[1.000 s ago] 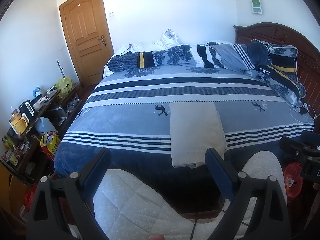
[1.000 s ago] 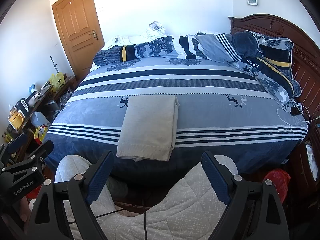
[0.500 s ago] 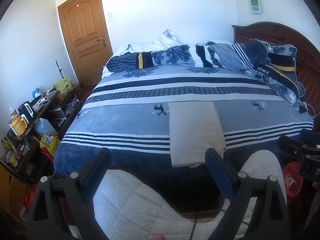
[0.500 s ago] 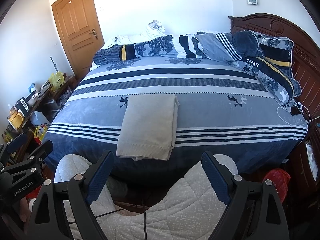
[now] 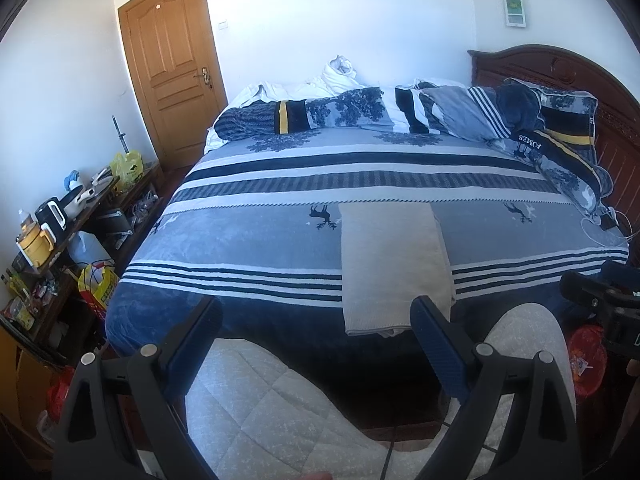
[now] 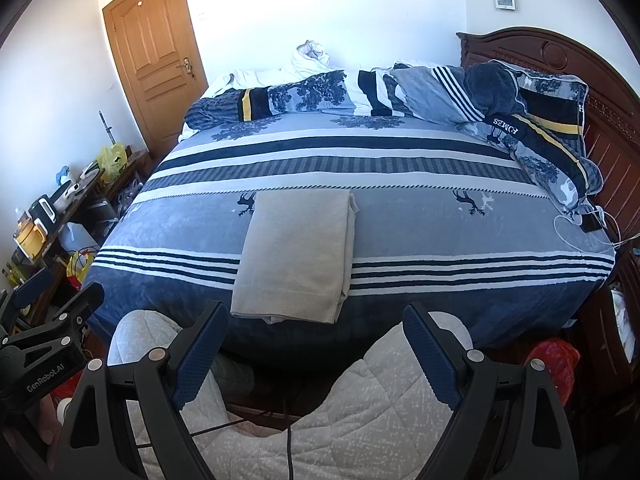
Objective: Fold small clothes
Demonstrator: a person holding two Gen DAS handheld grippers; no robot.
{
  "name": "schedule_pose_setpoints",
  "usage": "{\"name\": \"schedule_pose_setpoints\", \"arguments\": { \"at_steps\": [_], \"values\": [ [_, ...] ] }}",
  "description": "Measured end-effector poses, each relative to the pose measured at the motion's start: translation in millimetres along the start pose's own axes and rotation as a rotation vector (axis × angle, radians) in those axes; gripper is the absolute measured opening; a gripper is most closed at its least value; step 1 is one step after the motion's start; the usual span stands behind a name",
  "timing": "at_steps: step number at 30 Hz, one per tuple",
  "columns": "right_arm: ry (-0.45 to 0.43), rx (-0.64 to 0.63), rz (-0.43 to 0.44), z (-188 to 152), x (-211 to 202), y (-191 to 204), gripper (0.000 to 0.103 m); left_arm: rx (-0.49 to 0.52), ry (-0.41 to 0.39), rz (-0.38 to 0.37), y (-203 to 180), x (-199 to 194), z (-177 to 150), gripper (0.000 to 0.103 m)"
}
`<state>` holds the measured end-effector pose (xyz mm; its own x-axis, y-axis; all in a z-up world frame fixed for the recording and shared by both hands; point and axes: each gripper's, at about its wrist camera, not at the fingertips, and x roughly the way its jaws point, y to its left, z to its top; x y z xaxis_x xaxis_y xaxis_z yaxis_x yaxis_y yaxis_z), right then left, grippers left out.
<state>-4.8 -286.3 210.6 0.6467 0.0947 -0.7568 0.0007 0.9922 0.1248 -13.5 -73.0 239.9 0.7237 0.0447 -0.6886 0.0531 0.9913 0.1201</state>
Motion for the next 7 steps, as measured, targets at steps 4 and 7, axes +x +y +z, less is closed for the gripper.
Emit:
{"name": "schedule_pose_setpoints", "arguments": {
  "at_steps": [4,7],
  "values": [
    [0.044,0.021,0.027,2,21,-5,0.092,-0.001,0.024,-0.017,1,19,3,0.094],
    [0.065,0.020,0.035,6,38,-6,0.092,0.002,0.030,-0.022,0,39,10,0.094]
  ]
}}
